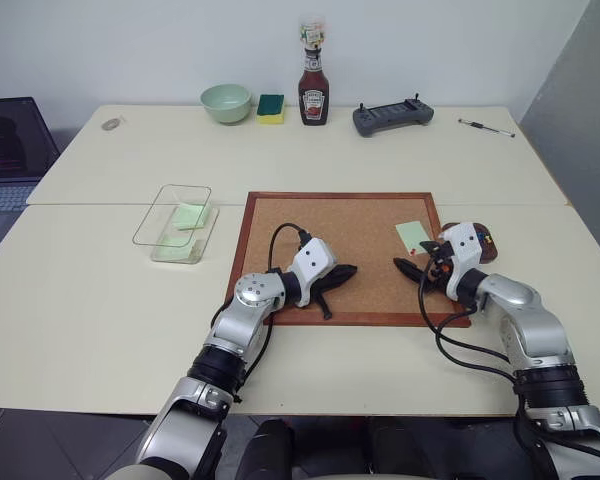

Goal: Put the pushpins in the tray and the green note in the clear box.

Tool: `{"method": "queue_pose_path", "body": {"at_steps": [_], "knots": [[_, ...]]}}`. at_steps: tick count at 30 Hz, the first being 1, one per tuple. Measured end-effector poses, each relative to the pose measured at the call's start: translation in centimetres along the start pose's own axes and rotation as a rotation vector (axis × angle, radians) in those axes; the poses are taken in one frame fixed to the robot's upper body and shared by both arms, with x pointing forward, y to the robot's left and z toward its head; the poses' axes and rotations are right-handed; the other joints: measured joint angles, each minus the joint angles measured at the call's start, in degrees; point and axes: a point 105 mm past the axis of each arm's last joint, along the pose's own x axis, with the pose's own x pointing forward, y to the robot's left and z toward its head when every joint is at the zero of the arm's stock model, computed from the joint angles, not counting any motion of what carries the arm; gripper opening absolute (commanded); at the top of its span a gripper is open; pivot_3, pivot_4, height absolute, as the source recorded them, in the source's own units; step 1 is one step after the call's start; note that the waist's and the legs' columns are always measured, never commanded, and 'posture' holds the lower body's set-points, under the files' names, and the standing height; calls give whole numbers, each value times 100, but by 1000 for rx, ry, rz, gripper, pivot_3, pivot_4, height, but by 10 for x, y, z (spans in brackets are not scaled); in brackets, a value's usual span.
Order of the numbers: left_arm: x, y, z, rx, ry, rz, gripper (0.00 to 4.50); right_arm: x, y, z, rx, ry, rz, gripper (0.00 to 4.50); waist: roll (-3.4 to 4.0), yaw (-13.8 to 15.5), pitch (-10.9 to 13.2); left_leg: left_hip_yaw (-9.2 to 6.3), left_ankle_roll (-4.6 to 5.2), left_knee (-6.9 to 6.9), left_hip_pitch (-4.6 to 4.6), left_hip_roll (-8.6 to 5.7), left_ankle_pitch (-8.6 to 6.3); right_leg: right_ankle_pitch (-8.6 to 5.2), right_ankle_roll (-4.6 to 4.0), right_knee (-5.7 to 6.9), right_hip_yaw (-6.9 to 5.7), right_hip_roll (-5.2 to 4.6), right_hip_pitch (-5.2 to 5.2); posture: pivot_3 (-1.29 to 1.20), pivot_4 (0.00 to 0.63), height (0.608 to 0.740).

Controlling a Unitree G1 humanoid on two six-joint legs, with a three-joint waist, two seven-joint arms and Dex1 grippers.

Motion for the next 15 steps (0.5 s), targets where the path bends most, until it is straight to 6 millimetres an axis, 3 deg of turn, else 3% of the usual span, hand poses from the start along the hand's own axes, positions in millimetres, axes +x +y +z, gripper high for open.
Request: {"method": "queue_pose_path", "body": {"at_steps": [13, 15], "knots": [[-1, 0, 0, 4, 1, 1, 0, 0, -3, 1, -26, -5, -16, 208, 0, -4, 0, 0, 0, -1, 0, 0, 0, 0, 0, 0, 0, 0, -1, 0, 150, 740], [0, -1, 0, 4, 1, 1, 0, -1, -4, 1, -28, -7, -16, 24, 0, -4, 0, 0, 0, -1, -1, 0, 0, 0, 0, 0, 0, 0, -1, 0, 150, 740]]}}
